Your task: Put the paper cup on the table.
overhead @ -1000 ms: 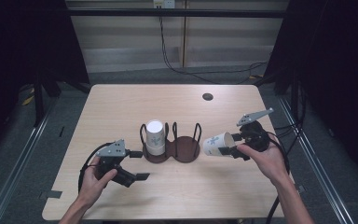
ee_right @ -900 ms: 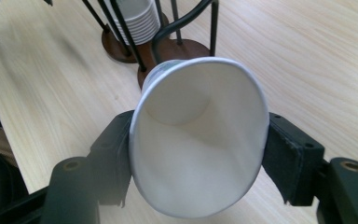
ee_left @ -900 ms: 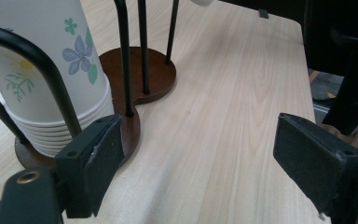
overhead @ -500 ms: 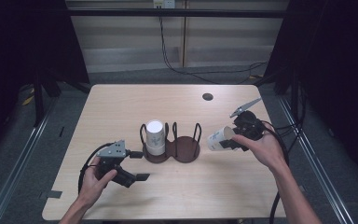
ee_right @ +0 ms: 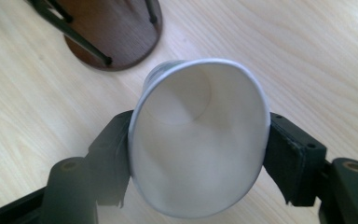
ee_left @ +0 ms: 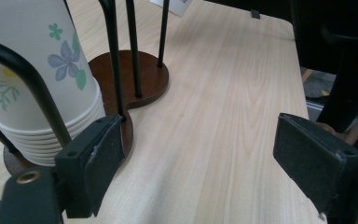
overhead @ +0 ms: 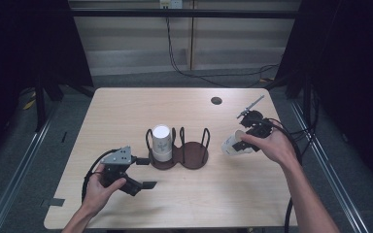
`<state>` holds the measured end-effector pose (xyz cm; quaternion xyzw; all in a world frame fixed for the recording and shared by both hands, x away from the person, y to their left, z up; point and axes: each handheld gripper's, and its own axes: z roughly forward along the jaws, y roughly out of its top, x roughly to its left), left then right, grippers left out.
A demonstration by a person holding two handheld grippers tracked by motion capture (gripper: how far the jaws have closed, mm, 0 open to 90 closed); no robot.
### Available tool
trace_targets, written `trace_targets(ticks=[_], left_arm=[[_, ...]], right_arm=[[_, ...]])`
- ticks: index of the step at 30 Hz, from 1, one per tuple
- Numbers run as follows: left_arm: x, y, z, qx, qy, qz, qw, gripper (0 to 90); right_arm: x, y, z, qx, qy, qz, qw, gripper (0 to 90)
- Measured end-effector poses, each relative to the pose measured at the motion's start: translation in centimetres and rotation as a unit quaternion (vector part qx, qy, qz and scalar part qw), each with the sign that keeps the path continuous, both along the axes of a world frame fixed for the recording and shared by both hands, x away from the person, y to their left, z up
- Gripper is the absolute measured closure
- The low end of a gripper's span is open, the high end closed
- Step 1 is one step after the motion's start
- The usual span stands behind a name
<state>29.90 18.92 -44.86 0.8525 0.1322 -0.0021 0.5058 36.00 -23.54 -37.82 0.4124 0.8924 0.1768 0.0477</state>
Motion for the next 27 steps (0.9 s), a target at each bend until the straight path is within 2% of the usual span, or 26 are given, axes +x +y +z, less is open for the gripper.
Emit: trace_targets(ticks=[2,5,9,13,16,20,23,27], left_arm=[[0.1,0.0,-0.1,0.006,-0.002,0.003,1.0000,15.9],[0.0,0.0,-0.1,0.009,-0.001,0.003,1.0000,15.9],[0.0,0.2,0.0,0.007,-0.004,0.004,1.0000,16.0],[0.1,0.4,0.1,0.002,-0.002,0.006,1.0000,16.0],[0.1,0.4,0.1,0.007,-0.004,0.006,1.0000,16.0],[0.3,0.4,0.0,0.004,0.003,0.005,1.0000,16.0],[0.4,0.5,0.0,0.007,0.001,0.006,1.0000,16.0],[0.4,0.5,-0.1,0.008,0.002,0.007,0.9999,16.0]], right_arm=[[0.4,0.0,-0.3,-0.003,0.009,-0.005,0.9999,31.1],[1.1,0.0,-0.8,-0.030,0.026,-0.009,0.9992,31.0],[1.8,0.1,-1.2,-0.042,0.037,0.000,0.9984,30.6],[2.3,0.1,-1.5,-0.052,0.044,-0.005,0.9976,30.6],[2.7,0.0,-1.8,-0.057,0.052,-0.008,0.9970,30.2],[2.9,-0.1,-2.4,-0.064,0.075,-0.018,0.9950,29.2],[3.1,-0.2,-2.7,-0.075,0.078,-0.026,0.9938,28.4],[3.3,0.0,-2.9,-0.076,0.077,-0.026,0.9938,27.5]])
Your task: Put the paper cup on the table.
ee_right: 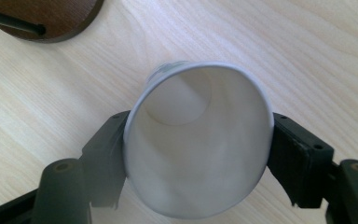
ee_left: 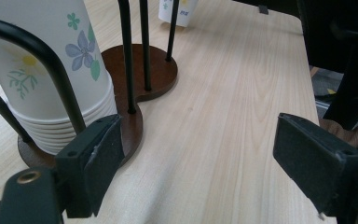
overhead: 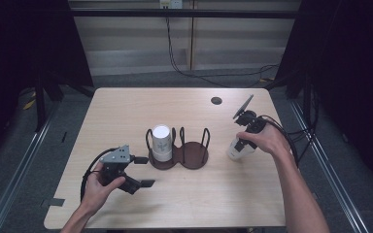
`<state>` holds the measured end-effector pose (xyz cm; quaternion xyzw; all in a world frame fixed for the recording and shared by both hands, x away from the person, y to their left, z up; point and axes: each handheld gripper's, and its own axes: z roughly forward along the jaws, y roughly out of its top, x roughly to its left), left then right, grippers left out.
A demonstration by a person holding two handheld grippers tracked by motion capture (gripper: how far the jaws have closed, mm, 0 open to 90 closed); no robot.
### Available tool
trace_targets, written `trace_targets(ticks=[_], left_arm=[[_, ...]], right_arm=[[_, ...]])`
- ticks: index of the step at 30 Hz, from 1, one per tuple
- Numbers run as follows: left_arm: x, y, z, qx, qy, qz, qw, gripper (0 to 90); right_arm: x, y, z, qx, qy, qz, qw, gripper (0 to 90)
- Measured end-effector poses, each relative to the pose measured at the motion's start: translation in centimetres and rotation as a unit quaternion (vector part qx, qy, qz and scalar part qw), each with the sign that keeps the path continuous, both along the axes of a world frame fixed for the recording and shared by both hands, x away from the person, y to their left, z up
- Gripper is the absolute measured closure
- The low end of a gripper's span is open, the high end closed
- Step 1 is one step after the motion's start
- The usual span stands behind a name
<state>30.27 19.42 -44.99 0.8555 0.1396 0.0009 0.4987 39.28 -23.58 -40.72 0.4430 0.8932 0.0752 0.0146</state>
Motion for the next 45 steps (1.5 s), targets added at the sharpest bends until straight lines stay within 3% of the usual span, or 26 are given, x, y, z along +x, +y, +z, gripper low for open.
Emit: trace_targets(ticks=[4,19,35,45], left_arm=[[0.0,0.0,-0.1,0.004,-0.002,-0.001,1.0000,16.0],[0.1,0.0,-0.2,0.009,-0.001,-0.003,1.0000,16.0],[0.1,0.0,-0.2,0.011,0.000,-0.004,0.9999,16.0],[0.0,0.0,-0.2,0.012,0.000,-0.005,0.9999,16.0]], right_arm=[[0.2,0.6,-0.2,-0.013,-0.006,0.006,0.9999,26.4],[0.9,1.4,-1.2,-0.003,-0.021,0.001,0.9998,20.8],[0.7,1.4,-1.2,0.031,-0.041,-0.011,0.9986,15.8],[0.5,1.3,-0.8,0.067,-0.082,-0.024,0.9941,15.5]])
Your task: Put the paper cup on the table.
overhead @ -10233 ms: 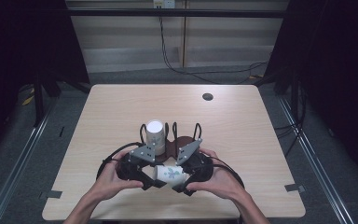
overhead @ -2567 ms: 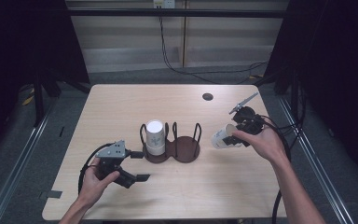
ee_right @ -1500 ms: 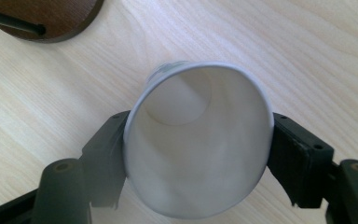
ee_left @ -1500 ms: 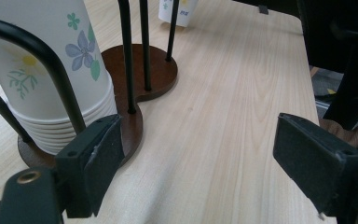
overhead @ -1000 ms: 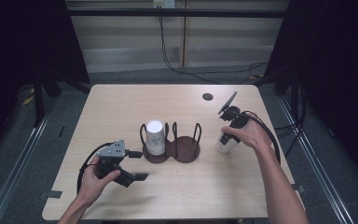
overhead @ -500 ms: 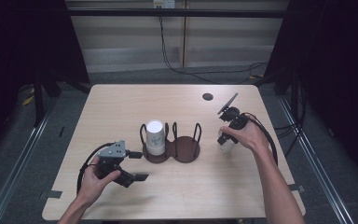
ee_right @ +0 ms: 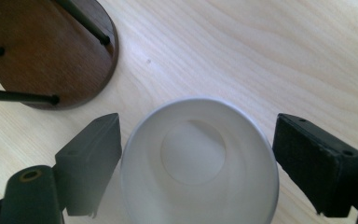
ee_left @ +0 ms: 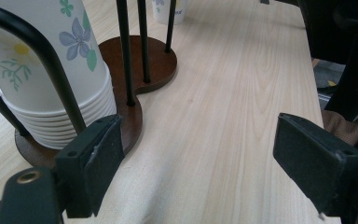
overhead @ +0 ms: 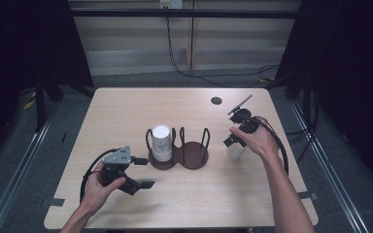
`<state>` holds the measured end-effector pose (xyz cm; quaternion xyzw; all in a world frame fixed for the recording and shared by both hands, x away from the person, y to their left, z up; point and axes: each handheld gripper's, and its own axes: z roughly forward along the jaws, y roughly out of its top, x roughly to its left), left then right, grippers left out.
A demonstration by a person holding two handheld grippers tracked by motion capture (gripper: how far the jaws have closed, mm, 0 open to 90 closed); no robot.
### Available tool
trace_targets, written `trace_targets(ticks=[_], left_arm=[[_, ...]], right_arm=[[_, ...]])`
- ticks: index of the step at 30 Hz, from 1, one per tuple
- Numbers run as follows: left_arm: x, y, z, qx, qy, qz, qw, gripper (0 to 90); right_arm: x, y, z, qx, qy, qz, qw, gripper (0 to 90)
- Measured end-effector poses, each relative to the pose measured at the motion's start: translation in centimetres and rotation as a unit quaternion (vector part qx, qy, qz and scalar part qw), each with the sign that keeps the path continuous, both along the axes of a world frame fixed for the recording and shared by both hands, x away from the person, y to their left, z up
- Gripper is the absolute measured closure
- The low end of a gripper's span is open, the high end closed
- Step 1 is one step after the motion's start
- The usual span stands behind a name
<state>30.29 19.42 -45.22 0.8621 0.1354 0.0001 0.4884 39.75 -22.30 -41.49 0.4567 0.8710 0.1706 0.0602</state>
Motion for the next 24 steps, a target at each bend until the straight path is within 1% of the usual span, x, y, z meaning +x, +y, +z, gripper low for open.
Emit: trace_targets(ticks=[1,2,5,8,11,13,14,15,16,18,19,21,22,23,24], left_arm=[[0.0,0.0,0.0,-0.001,0.000,0.000,1.0000,16.0],[0.0,0.0,0.0,-0.001,0.000,0.001,1.0000,16.1],[0.0,0.0,0.0,0.000,0.000,0.001,1.0000,16.0],[0.1,0.1,0.0,0.002,-0.002,0.009,1.0000,16.0],[0.1,0.2,0.0,0.000,0.001,0.007,1.0000,16.0],[0.1,0.3,0.0,0.001,0.001,0.008,1.0000,16.0],[0.1,0.3,0.0,0.001,0.001,0.008,1.0000,16.0],[0.1,0.3,0.0,0.001,0.002,0.008,1.0000,16.0],[0.2,0.3,0.0,0.001,0.003,0.008,1.0000,16.0],[0.1,0.3,0.0,0.001,0.004,0.010,0.9999,16.0],[0.1,0.4,0.0,-0.001,0.005,0.011,0.9999,16.0],[0.0,0.5,0.0,-0.005,0.008,0.014,0.9999,16.0],[0.0,0.5,0.1,-0.003,0.007,0.016,0.9999,16.0],[0.0,0.6,0.1,-0.006,0.008,0.020,0.9998,16.0],[0.0,0.6,0.1,-0.009,0.009,0.023,0.9997,16.0]], right_arm=[[0.0,0.0,0.0,0.002,-0.007,0.000,1.0000,15.5],[-0.1,-0.1,0.1,0.006,-0.013,-0.007,0.9999,15.4],[-0.3,-0.4,0.4,0.031,-0.030,-0.013,0.9990,15.1],[-0.5,-0.6,0.7,0.053,-0.049,-0.021,0.9972,14.5],[-0.7,-0.9,1.1,0.067,-0.072,-0.031,0.9947,14.0],[-0.9,-1.1,1.4,0.083,-0.082,-0.040,0.9924,14.0],[-1.0,-1.2,1.5,0.088,-0.090,-0.039,0.9913,14.0],[-1.2,-1.3,1.7,0.092,-0.096,-0.047,0.9900,14.1],[-1.3,-1.3,1.7,0.095,-0.104,-0.046,0.9890,14.2],[-1.6,-1.4,2.0,0.114,-0.116,-0.047,0.9856,15.2],[-1.9,-1.3,2.2,0.119,-0.126,-0.049,0.9836,15.3],[-2.2,-1.2,2.5,0.128,-0.139,-0.047,0.9808,15.3],[-2.4,-1.1,2.6,0.130,-0.144,-0.046,0.9800,15.4],[-2.6,-1.1,2.6,0.129,-0.147,-0.045,0.9797,15.4],[-2.8,-1.1,2.7,0.132,-0.156,-0.048,0.9778,15.6]])
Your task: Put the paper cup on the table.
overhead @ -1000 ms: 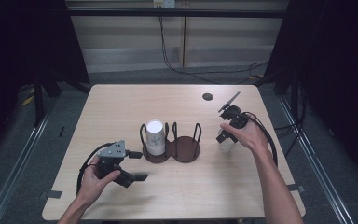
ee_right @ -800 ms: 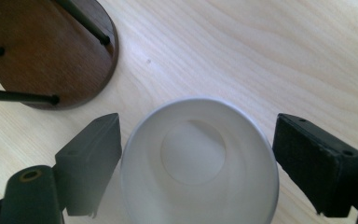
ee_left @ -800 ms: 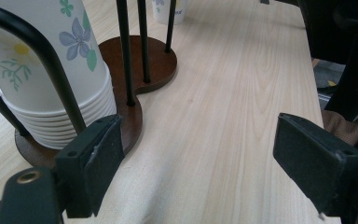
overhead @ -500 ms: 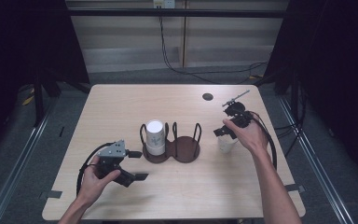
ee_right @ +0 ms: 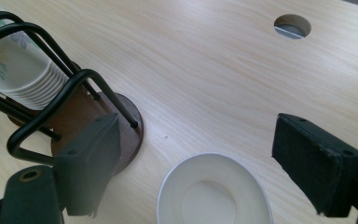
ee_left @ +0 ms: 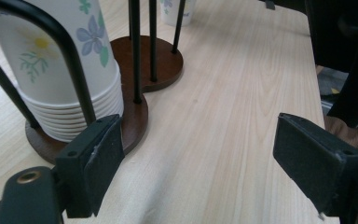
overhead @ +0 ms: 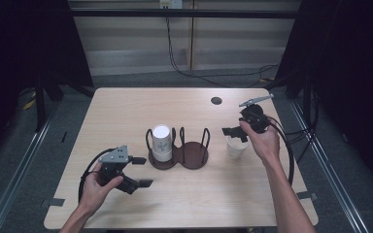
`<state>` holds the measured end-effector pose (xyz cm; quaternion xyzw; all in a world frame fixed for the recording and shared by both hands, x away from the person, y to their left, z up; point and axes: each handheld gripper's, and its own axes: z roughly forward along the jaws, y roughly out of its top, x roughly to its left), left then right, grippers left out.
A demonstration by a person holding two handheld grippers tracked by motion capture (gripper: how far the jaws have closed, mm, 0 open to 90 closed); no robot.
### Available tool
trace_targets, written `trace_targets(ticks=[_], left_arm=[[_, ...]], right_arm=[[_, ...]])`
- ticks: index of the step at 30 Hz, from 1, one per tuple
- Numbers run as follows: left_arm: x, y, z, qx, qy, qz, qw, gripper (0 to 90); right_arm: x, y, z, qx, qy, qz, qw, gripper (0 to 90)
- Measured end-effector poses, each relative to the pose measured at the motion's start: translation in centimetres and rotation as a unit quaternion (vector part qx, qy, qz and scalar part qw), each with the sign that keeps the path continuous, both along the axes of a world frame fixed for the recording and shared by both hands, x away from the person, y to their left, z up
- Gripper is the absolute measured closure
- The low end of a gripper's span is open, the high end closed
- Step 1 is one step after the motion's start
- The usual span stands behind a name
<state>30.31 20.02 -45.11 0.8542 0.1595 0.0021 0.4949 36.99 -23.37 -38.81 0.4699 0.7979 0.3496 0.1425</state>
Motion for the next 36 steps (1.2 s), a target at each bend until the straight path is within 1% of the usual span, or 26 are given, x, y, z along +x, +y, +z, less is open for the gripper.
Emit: trace_targets(ticks=[2,3,8,10,12,14,15,16,17,18,19,20,22,23,26,31,33,35,36], left_arm=[[0.1,0.0,0.1,0.000,-0.002,0.000,1.0000,16.0],[0.1,0.0,0.1,0.000,-0.001,0.001,1.0000,16.0],[0.1,-0.1,0.4,-0.003,-0.003,0.007,1.0000,16.0],[0.0,0.0,0.4,0.004,-0.004,0.005,1.0000,16.0],[-0.2,0.2,0.4,0.008,-0.003,0.006,0.9999,16.0],[-0.6,0.5,0.4,0.021,-0.012,0.010,0.9997,16.1],[-0.7,0.7,0.5,0.015,-0.014,0.016,0.9997,16.0],[-0.8,0.8,0.5,0.003,-0.012,0.018,0.9998,16.1],[-0.8,0.9,0.5,-0.002,-0.012,0.020,0.9997,16.1],[-0.8,0.9,0.5,-0.001,-0.012,0.021,0.9997,16.0],[-0.7,1.0,0.4,-0.002,-0.013,0.020,0.9997,16.1],[-0.7,1.1,0.3,-0.003,-0.011,0.021,0.9997,16.1],[-0.7,1.1,0.0,0.003,-0.009,0.023,0.9997,16.1],[-0.7,1.0,0.0,0.003,-0.008,0.023,0.9997,16.1],[-0.6,0.9,0.0,-0.005,-0.006,0.028,0.9996,16.1],[-0.4,0.7,0.1,-0.013,-0.005,0.033,0.9994,16.1],[-0.4,0.7,0.1,-0.014,-0.003,0.036,0.9993,16.1],[-0.4,0.7,0.1,-0.013,-0.003,0.038,0.9992,16.1],[-0.4,0.7,0.1,-0.015,-0.002,0.040,0.9991,16.1]], right_arm=[[-0.5,0.0,0.0,0.004,-0.018,-0.010,0.9998,15.6],[-0.8,0.0,-0.1,0.005,-0.023,-0.014,0.9996,15.6],[-1.8,-0.4,-0.4,0.027,-0.036,-0.018,0.9988,15.8],[-2.1,-0.7,-0.3,0.038,-0.044,-0.020,0.9981,15.7],[-2.4,-0.7,-0.2,0.041,-0.055,-0.020,0.9975,16.3],[-2.8,-0.9,-0.4,0.039,-0.063,-0.022,0.9970,16.2],[-2.9,-1.0,-0.5,0.039,-0.063,-0.022,0.9970,16.3],[-3.1,-1.1,-0.7,0.042,-0.065,-0.024,0.9967,16.3],[-3.4,-1.2,-0.9,0.043,-0.070,-0.029,0.9962,16.3],[-3.7,-1.2,-1.0,0.044,-0.074,-0.029,0.9958,16.3],[-4.0,-1.2,-1.1,0.051,-0.078,-0.029,0.9952,16.3],[-4.3,-1.2,-1.2,0.058,-0.083,-0.030,0.9945,16.2],[-5.0,-1.2,-1.4,0.064,-0.091,-0.029,0.9933,16.2],[-5.3,-1.1,-1.5,0.065,-0.093,-0.030,0.9931,16.2],[-6.2,-1.0,-1.7,0.066,-0.100,-0.031,0.9923,16.2],[-7.7,-0.9,-1.6,0.082,-0.124,-0.033,0.9883,15.7],[-8.3,-0.8,-1.7,0.097,-0.126,-0.033,0.9867,15.7],[-8.8,-0.5,-2.1,0.105,-0.124,-0.028,0.9863,15.7],[-9.1,-0.3,-2.2,0.108,-0.129,-0.029,0.9853,15.6]])
